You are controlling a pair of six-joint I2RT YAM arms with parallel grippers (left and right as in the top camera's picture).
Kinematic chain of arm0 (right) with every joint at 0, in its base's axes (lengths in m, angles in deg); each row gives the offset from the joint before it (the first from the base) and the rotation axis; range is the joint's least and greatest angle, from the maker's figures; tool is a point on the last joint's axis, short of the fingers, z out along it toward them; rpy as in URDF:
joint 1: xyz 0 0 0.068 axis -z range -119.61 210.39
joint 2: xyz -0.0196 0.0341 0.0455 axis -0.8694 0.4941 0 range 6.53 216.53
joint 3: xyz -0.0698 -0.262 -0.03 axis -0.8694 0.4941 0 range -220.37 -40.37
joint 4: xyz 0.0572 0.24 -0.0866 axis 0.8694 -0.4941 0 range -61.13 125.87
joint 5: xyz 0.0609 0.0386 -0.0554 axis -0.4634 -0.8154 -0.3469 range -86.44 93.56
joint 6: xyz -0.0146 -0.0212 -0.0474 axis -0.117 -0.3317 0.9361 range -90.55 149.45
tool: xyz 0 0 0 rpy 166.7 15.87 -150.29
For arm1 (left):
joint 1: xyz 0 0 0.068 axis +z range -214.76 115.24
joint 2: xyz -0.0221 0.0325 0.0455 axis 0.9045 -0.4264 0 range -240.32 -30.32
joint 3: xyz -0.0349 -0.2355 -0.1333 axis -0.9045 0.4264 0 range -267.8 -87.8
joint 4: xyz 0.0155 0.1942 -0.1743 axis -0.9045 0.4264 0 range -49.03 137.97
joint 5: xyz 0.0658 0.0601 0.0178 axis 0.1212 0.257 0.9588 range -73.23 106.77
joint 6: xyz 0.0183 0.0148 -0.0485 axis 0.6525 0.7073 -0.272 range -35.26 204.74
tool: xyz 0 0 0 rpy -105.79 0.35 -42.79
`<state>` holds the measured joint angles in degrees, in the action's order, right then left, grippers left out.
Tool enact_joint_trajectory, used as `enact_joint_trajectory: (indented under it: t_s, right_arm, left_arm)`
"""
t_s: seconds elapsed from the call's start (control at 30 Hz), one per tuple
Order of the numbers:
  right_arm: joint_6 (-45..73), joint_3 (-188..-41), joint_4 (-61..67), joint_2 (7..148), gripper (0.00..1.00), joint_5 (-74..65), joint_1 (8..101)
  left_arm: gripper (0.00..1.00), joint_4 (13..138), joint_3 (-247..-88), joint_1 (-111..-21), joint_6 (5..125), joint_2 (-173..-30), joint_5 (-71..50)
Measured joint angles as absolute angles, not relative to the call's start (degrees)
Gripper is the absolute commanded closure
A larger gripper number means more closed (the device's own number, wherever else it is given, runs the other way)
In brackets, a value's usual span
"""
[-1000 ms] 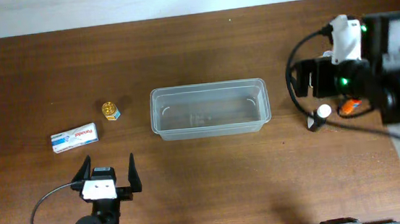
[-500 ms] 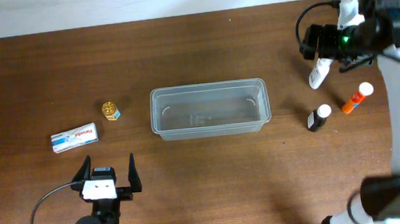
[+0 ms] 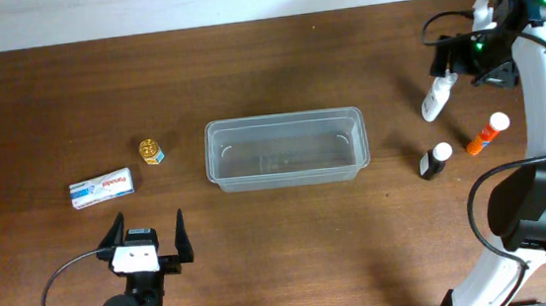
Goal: Pack container
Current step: 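Move the right gripper over the white spray bottle, then lower the right gripper and close it on the white spray bottle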
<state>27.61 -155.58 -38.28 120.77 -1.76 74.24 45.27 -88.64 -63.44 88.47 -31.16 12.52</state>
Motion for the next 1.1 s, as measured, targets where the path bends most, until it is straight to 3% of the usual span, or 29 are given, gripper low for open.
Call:
enact_joint_trajectory:
  t_s: [1.1]
  right_arm:
    - [32.83,-156.52,-33.93,133.29,0.02,2.24,71.59]
  left_arm:
    - [0.01,45.27,-88.64,-63.44,88.47,-31.16,12.52]
